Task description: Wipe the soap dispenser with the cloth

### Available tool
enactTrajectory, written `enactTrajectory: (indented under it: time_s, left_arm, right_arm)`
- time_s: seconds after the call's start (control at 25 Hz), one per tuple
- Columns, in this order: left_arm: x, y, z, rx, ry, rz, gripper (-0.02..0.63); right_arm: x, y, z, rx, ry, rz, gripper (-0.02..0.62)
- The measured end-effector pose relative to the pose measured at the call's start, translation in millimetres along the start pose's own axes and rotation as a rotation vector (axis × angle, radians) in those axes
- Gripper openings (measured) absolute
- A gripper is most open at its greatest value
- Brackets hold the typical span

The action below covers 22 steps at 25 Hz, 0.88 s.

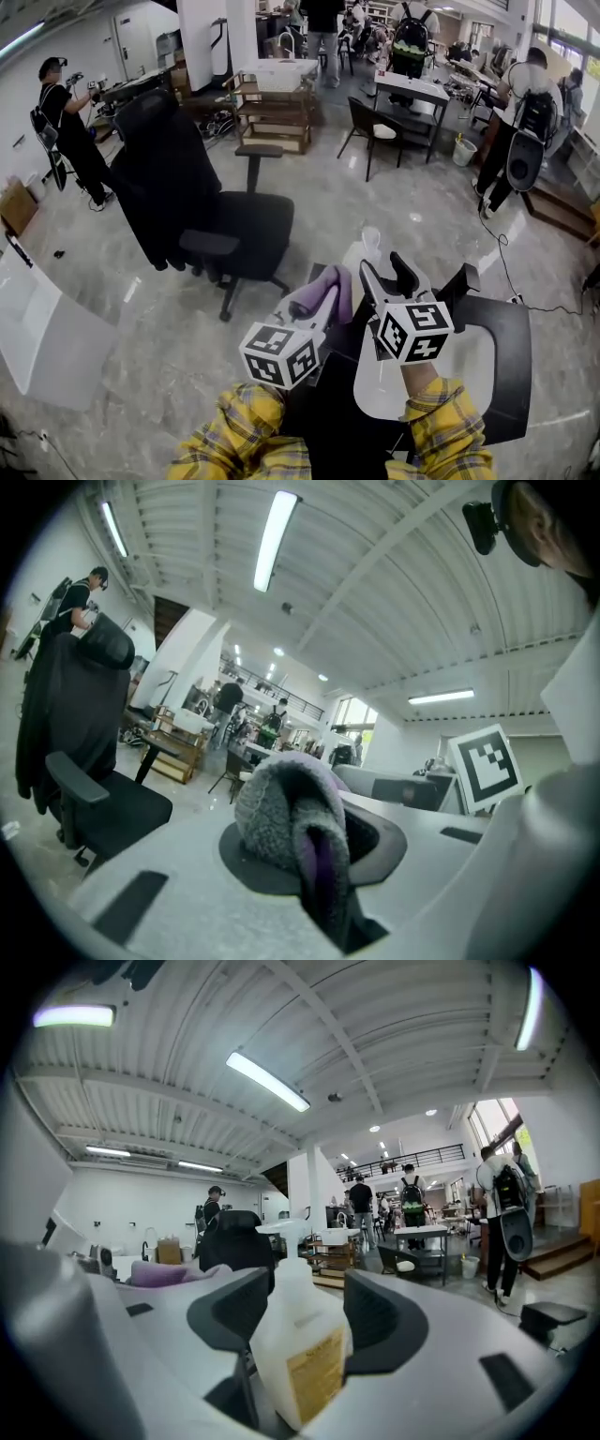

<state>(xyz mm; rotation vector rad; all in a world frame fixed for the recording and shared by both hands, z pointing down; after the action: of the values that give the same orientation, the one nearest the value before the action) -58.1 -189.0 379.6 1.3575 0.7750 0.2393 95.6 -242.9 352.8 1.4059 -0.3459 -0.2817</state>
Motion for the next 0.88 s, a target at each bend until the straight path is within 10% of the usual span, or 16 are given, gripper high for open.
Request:
enactTrajectory:
  time_s: [0.88]
  left_arm:
    - [6,34,24,0.052,0.006,0.049,0.049]
  right_arm:
    - [41,39,-29,-0.034,0.105,0.210,0.209]
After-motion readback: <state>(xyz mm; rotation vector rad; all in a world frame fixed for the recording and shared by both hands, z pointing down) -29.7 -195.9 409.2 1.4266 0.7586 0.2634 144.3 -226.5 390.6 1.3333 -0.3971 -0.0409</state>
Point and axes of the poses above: the fingertips, and each gripper's own axes: z forward along the fingers, x to its right, y out of its underside, the point moved 7 cm from there along -z, backward along the fingers, and after that the axes turned 8 degrees about y, right-handed, at the moved point
